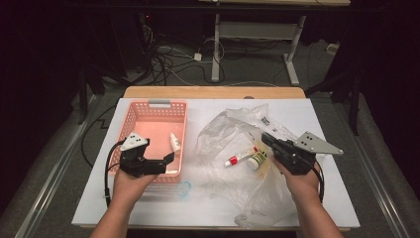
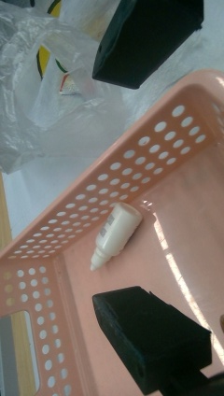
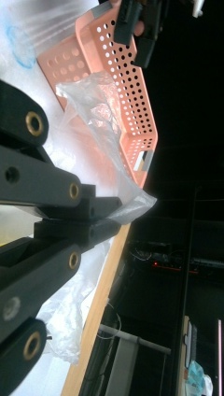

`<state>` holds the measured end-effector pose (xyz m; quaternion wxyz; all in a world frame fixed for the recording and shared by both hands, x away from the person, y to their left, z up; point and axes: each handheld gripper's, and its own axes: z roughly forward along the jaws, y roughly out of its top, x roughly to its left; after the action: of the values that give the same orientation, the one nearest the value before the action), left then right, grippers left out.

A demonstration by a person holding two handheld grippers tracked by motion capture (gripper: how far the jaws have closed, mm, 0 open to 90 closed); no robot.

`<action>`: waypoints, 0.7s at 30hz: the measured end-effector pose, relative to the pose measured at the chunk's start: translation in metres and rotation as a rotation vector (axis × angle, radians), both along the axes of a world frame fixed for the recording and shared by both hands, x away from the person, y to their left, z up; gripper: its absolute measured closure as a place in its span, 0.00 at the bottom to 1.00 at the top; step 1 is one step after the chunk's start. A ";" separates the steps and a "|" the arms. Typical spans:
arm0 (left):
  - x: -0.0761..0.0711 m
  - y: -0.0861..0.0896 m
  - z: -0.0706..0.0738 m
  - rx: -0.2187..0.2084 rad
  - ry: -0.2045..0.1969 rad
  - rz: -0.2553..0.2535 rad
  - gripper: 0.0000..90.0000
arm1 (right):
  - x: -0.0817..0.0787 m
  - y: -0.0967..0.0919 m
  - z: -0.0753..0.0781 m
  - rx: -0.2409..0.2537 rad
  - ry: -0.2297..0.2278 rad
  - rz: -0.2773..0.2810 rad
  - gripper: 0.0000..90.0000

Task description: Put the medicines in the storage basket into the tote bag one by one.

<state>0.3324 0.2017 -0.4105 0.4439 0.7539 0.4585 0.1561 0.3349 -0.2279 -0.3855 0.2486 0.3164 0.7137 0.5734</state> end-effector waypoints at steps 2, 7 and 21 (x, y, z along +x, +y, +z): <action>0.007 -0.002 0.003 0.013 0.005 0.002 0.00 | 0.000 0.001 0.000 0.001 0.002 0.000 1.00; 0.027 -0.006 0.008 0.033 0.030 0.009 0.00 | 0.000 0.000 0.000 0.000 0.002 0.001 1.00; 0.081 -0.012 -0.006 0.078 0.193 0.044 0.10 | 0.000 -0.001 0.001 0.007 0.005 -0.004 1.00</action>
<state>0.4139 0.1893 -0.4165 0.3643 0.7718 0.5093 0.1102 0.3350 -0.2293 -0.3848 0.2468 0.3200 0.7115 0.5748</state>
